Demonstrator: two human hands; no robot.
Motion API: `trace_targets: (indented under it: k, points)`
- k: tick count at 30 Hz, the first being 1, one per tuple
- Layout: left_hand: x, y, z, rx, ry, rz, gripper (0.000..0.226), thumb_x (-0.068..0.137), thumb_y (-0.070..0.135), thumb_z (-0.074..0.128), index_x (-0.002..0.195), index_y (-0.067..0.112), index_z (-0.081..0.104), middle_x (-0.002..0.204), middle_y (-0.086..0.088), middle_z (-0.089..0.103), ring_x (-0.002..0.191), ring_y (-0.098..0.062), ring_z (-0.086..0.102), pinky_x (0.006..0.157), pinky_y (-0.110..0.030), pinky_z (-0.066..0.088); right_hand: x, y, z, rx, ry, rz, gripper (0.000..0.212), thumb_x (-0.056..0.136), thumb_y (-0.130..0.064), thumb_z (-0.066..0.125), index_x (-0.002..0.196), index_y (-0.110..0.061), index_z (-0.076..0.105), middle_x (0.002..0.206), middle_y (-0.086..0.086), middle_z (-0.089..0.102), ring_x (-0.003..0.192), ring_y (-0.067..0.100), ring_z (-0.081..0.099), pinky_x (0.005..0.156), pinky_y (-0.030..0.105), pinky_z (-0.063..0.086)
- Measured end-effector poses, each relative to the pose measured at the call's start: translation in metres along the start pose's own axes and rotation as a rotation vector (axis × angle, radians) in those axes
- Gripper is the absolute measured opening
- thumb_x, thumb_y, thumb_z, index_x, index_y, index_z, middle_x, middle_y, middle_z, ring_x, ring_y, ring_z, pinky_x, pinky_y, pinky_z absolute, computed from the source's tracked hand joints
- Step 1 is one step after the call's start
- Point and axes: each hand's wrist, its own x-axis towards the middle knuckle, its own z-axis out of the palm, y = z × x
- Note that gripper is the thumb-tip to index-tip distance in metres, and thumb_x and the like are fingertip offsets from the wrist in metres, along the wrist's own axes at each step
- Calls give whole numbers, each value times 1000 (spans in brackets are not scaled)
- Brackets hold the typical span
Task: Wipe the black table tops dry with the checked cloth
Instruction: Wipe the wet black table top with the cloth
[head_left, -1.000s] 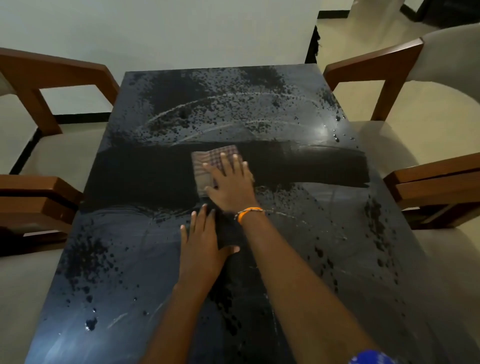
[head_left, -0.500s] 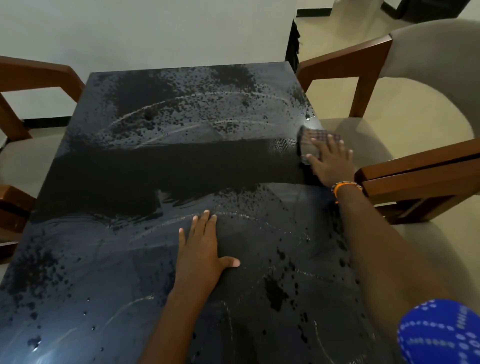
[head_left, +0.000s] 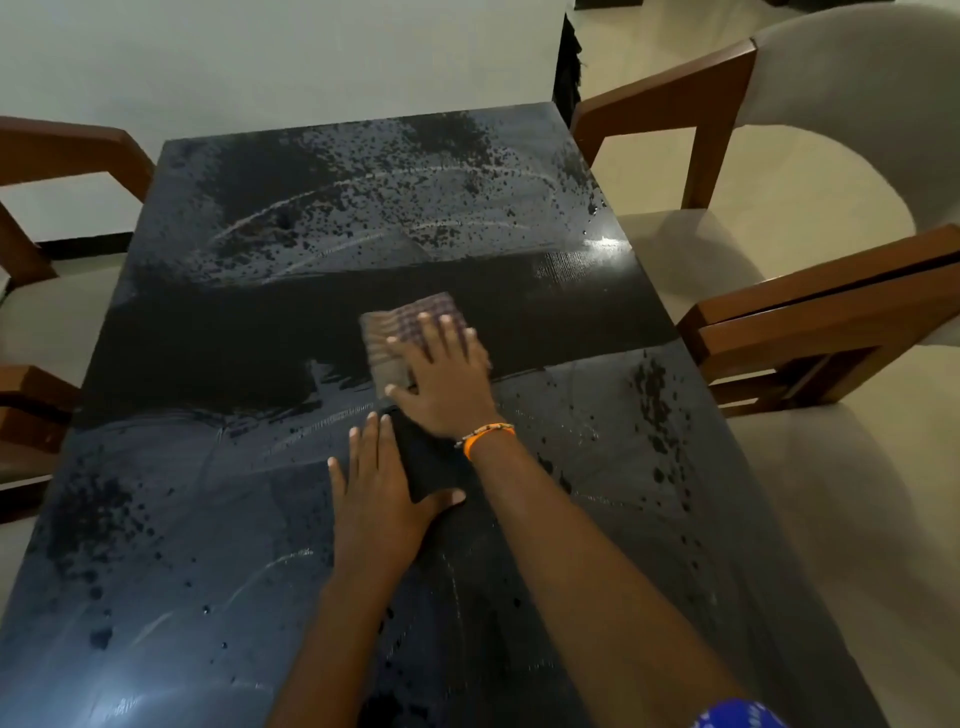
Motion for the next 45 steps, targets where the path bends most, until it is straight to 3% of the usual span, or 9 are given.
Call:
trace_targets:
  k: [3, 6, 12, 16, 19, 24, 30, 38, 45]
  points:
    - [-12, -3, -1, 9, -31, -28, 112, 73, 59, 64, 148, 12, -6, 159, -5, -6, 146, -22, -10, 116, -45, -5, -10, -3, 0, 6, -43, -113, 57, 88, -46, 51, 141, -32, 35, 159, 4, 13, 148, 25, 4, 117, 44, -3]
    - [-15, -6, -2, 69, -74, -7, 111, 74, 58, 63, 148, 11, -4, 159, -5, -6, 146, -23, -9, 116, -46, -5, -25, 40, -18, -40, -8, -82, 56, 89, -48, 48, 141, -35, 33, 159, 1, 14, 147, 24, 6, 117, 45, 2]
    - [-23, -7, -2, 90, -126, 21, 109, 76, 57, 62, 148, 12, -5, 158, -4, -12, 145, -22, -10, 116, -46, -5, -82, 168, -67, -74, 105, 310, 55, 91, -45, 48, 142, -32, 34, 159, 3, 15, 147, 28, 8, 117, 51, 5]
    - [-22, -8, -1, 75, -109, 27, 108, 76, 56, 63, 148, 11, -4, 158, -5, -10, 146, -22, -8, 116, -47, -5, -108, 186, -73, -96, 158, 485, 55, 93, -42, 46, 144, -29, 30, 159, 6, 13, 147, 30, 8, 118, 52, 6]
    - [-21, -9, -1, 49, -87, 48, 105, 76, 55, 62, 149, 11, -1, 159, -4, -8, 146, -22, -7, 117, -48, -5, -109, 154, -61, -148, 188, 507, 57, 92, -43, 45, 145, -26, 30, 159, 10, 12, 146, 33, 7, 118, 51, 4]
    - [-19, -29, -13, -95, -1, 52, 93, 82, 49, 60, 149, 14, 6, 159, -1, -1, 146, -18, -7, 115, -46, -9, -79, 71, -30, -131, 148, 381, 58, 91, -46, 44, 145, -32, 27, 159, 9, 8, 147, 31, 3, 118, 50, 0]
    - [-17, -105, -50, -29, 26, -49, 92, 84, 45, 59, 149, 12, 3, 159, -3, 1, 146, -20, -8, 115, -48, -8, -23, -44, 14, -82, 80, 211, 62, 91, -46, 42, 147, -34, 18, 160, 9, 4, 147, 32, -1, 117, 49, -4]
    - [-30, -226, -100, -95, 176, -222, 76, 90, 34, 54, 148, 10, 11, 159, -5, 7, 146, -23, -6, 116, -46, -3, 38, -206, 75, -42, -23, -6, 63, 92, -45, 42, 148, -32, 17, 159, 11, 4, 147, 33, -2, 116, 51, -6]
    - [-38, -278, -118, -212, 139, -295, 68, 93, 26, 50, 147, 4, 15, 157, -12, 13, 146, -27, 0, 117, -44, 5, 44, -303, 111, -77, -110, -196, 61, 92, -47, 41, 147, -33, 21, 160, 10, 6, 147, 31, 0, 118, 48, -2]
